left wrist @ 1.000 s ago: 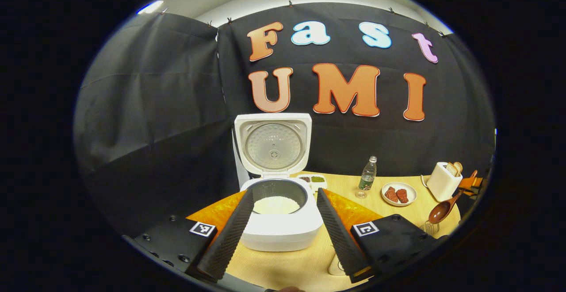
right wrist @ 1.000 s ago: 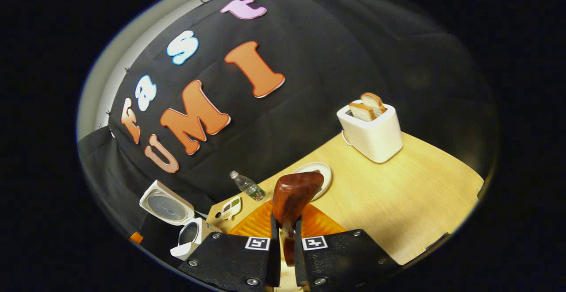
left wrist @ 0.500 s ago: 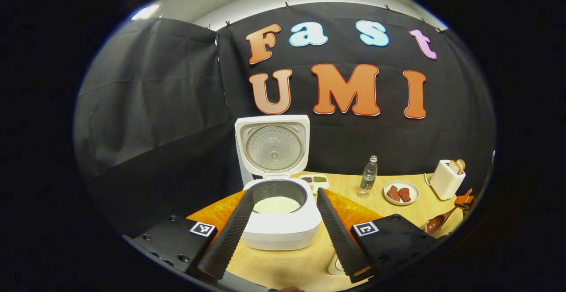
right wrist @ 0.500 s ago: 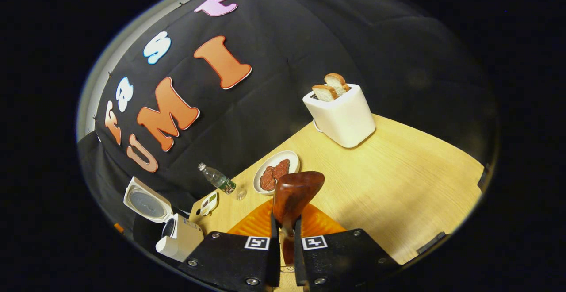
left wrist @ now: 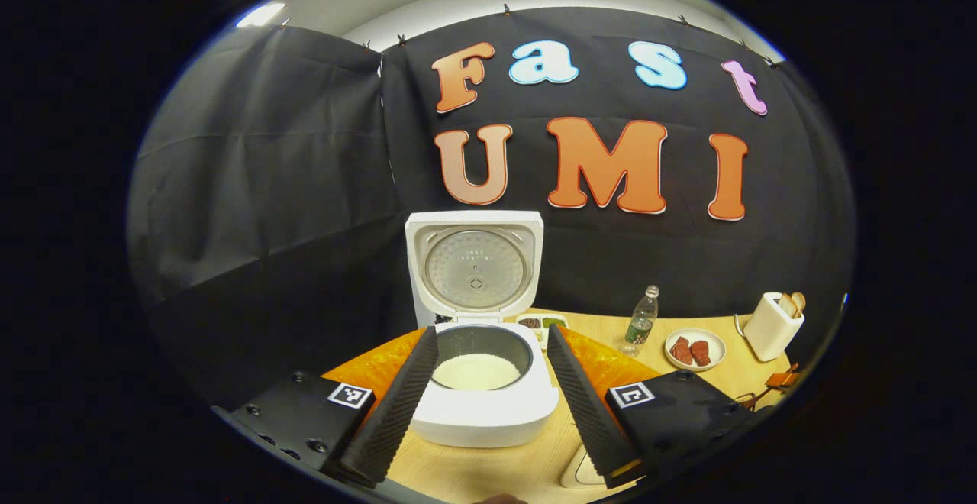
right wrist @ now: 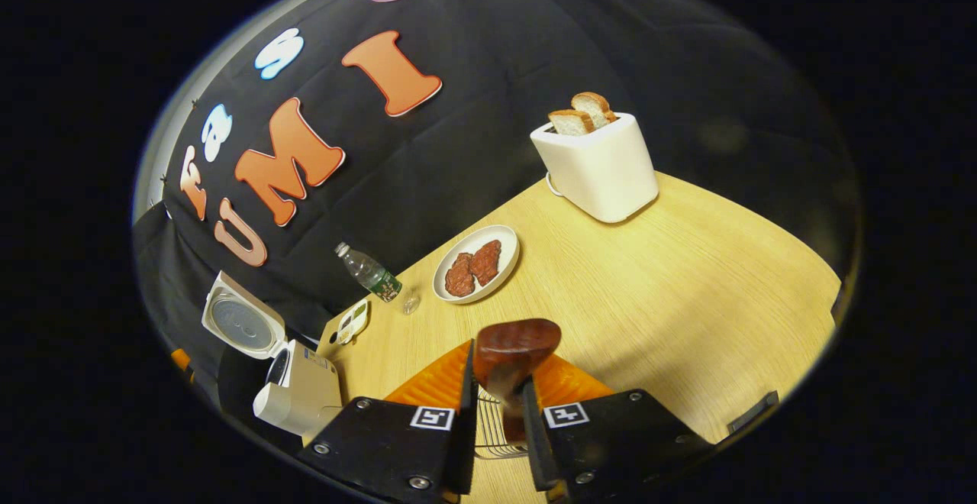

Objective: Close the left gripper, press the button to open the rice cooker; take a wooden spoon from the chopstick holder with the right hand, scoop a spoonful of rice and pour it into the rice cooker, then put the wooden spoon back into the chopstick holder.

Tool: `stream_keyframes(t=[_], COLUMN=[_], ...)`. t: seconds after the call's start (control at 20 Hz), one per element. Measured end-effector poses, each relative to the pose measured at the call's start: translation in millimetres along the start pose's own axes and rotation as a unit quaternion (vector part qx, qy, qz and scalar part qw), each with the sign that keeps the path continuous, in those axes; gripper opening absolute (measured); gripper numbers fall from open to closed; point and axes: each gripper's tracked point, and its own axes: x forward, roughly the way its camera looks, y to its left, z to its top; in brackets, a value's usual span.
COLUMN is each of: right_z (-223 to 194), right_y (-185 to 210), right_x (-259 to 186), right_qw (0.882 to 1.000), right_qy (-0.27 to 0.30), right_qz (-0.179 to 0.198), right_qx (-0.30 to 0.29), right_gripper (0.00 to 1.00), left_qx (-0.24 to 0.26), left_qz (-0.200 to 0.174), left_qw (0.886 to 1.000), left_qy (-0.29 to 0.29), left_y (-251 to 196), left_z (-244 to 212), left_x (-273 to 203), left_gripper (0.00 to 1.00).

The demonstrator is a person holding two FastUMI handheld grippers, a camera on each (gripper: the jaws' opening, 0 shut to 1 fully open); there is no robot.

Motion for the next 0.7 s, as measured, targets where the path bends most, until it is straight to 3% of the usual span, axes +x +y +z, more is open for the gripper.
stream_keyframes(t=[0.05,0.25,0.35,0.7], right_z=[3,34,59,136], right_y=[-3,1,12,92], right_x=[-2,-21,-35,-98], right_qw=[1.0,0.999,0.996,0.973], right_qy=[0.001,-0.025,-0.061,-0.159], right_qz=[-0.007,-0.022,-0.027,-0.009], right_qx=[-0.004,-0.027,-0.054,-0.166], right_gripper=[0.42,0.78,0.85,0.91], left_qx=[-0.004,-0.028,-0.052,-0.07], left_qz=[-0.002,-0.017,-0.026,-0.03], left_qw=[1.0,0.999,0.998,0.997], left_qy=[-0.004,-0.014,-0.01,-0.02], left_y=[0,5,11,36], left_z=[6,36,51,113], left_x=[5,27,39,88], left_gripper=[0.98,0.97,0.97,0.96])
